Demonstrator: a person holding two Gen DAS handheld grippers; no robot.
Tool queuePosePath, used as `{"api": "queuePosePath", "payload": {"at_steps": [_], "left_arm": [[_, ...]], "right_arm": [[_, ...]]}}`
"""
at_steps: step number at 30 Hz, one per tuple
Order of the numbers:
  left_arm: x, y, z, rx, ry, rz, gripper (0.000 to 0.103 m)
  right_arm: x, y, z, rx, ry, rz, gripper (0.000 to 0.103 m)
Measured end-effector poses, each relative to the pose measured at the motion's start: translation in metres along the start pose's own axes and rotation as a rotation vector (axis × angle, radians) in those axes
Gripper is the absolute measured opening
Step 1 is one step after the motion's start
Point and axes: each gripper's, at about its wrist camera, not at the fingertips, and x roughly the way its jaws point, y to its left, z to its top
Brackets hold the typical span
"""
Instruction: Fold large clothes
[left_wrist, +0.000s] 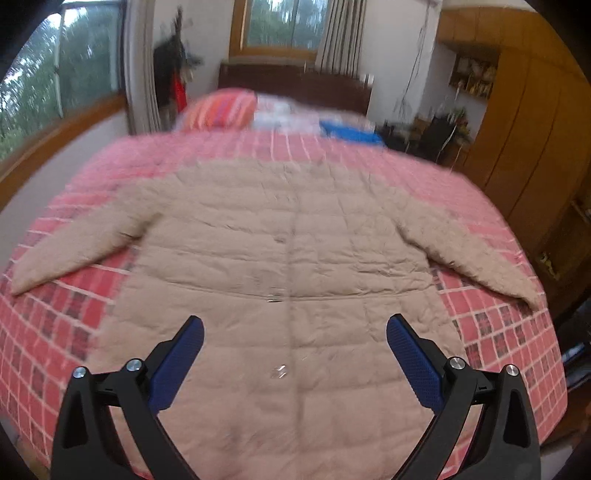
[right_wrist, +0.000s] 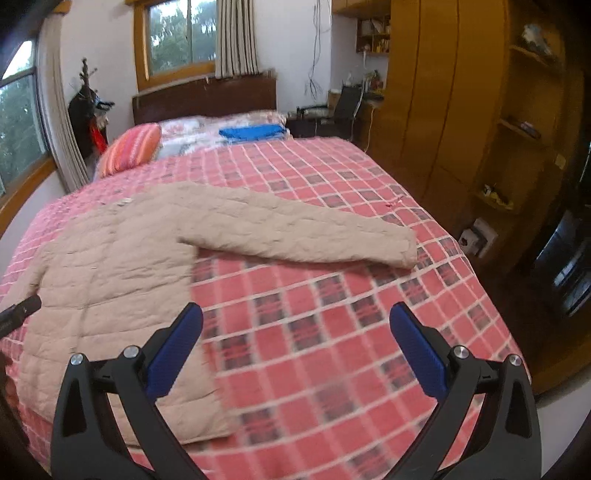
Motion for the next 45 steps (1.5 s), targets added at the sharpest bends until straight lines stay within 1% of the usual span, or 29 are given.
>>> {"api": "queuePosePath", "payload": {"at_steps": [2,3,4,5,7,9,11,13,14,16,17,18,19,21,25,28,29,30,31,32,33,35,37,39,40,41,42,45], "left_arm": [[0.025,-0.024,0.018,0.078,0.022,0.014,0.099],[0.039,-0.039,0.028,0.124,0.051,0.003,0.099],[0.053,-0.052,0.037,0.163,0.080,-0.016,0.099],[0.064,-0.063,0.043,0.184,0.103,-0.035,0.099],[0.087,-0.084,0.057,0.195,0.156,-0.091,0.099],[0.103,-0.101,0.068,0.189,0.192,-0.146,0.099],[0.113,-0.114,0.077,0.176,0.217,-0.203,0.096],[0.126,-0.128,0.087,0.180,0.253,-0.258,0.082],[0.133,-0.134,0.090,0.178,0.274,-0.282,0.080],[0.149,-0.144,0.096,0.160,0.315,-0.330,0.069],[0.158,-0.149,0.098,0.149,0.334,-0.345,0.066],[0.168,-0.155,0.100,0.140,0.354,-0.368,0.059],[0.176,-0.160,0.101,0.136,0.372,-0.385,0.056],[0.191,-0.168,0.103,0.131,0.398,-0.403,0.055],[0.214,-0.178,0.109,0.120,0.416,-0.409,0.050],[0.232,-0.181,0.111,0.102,0.439,-0.415,0.049],[0.236,-0.181,0.111,0.097,0.445,-0.421,0.048],[0.238,-0.180,0.111,0.092,0.449,-0.426,0.045],[0.241,-0.180,0.112,0.087,0.452,-0.430,0.043],[0.244,-0.180,0.112,0.085,0.454,-0.434,0.042],[0.245,-0.179,0.112,0.082,0.456,-0.437,0.041],[0.250,-0.178,0.112,0.082,0.462,-0.434,0.036],[0.254,-0.176,0.111,0.085,0.465,-0.423,0.027],[0.258,-0.174,0.110,0.081,0.468,-0.423,0.023],[0.259,-0.172,0.110,0.079,0.470,-0.422,0.020],[0.260,-0.171,0.110,0.079,0.470,-0.421,0.019],[0.260,-0.170,0.109,0.080,0.470,-0.421,0.018],[0.262,-0.170,0.109,0.082,0.465,-0.416,0.017]], "right_arm": [[0.027,-0.026,0.015,0.044,0.038,-0.085,0.100],[0.040,-0.043,0.023,0.079,0.050,-0.101,0.100],[0.049,-0.054,0.027,0.101,0.061,-0.095,0.100],[0.064,-0.071,0.033,0.133,0.090,-0.101,0.100],[0.083,-0.095,0.040,0.181,0.117,-0.114,0.100],[0.108,-0.120,0.044,0.215,0.169,-0.114,0.100],[0.124,-0.132,0.045,0.226,0.211,-0.115,0.100],[0.142,-0.151,0.047,0.254,0.245,-0.144,0.100],[0.147,-0.155,0.048,0.266,0.254,-0.149,0.100],[0.163,-0.172,0.050,0.299,0.277,-0.145,0.100],[0.169,-0.178,0.050,0.308,0.284,-0.142,0.100],[0.178,-0.184,0.051,0.322,0.297,-0.134,0.100],[0.184,-0.189,0.052,0.330,0.302,-0.126,0.100],[0.200,-0.196,0.053,0.349,0.311,-0.094,0.100],[0.224,-0.201,0.054,0.383,0.329,-0.010,0.100],[0.240,-0.196,0.058,0.367,0.345,0.004,0.100],[0.246,-0.195,0.059,0.369,0.354,0.007,0.098],[0.253,-0.194,0.059,0.377,0.370,0.013,0.090],[0.259,-0.195,0.058,0.389,0.387,0.024,0.076],[0.264,-0.196,0.058,0.402,0.404,0.036,0.068],[0.269,-0.197,0.056,0.423,0.422,0.058,0.065],[0.275,-0.197,0.055,0.432,0.433,0.071,0.063],[0.276,-0.191,0.055,0.393,0.430,0.042,0.051],[0.275,-0.185,0.057,0.356,0.425,0.012,0.045],[0.274,-0.182,0.058,0.344,0.423,0.005,0.039],[0.273,-0.179,0.059,0.329,0.418,0.002,0.036],[0.273,-0.177,0.060,0.322,0.418,-0.006,0.034],[0.273,-0.170,0.062,0.312,0.420,-0.042,0.033]]}}
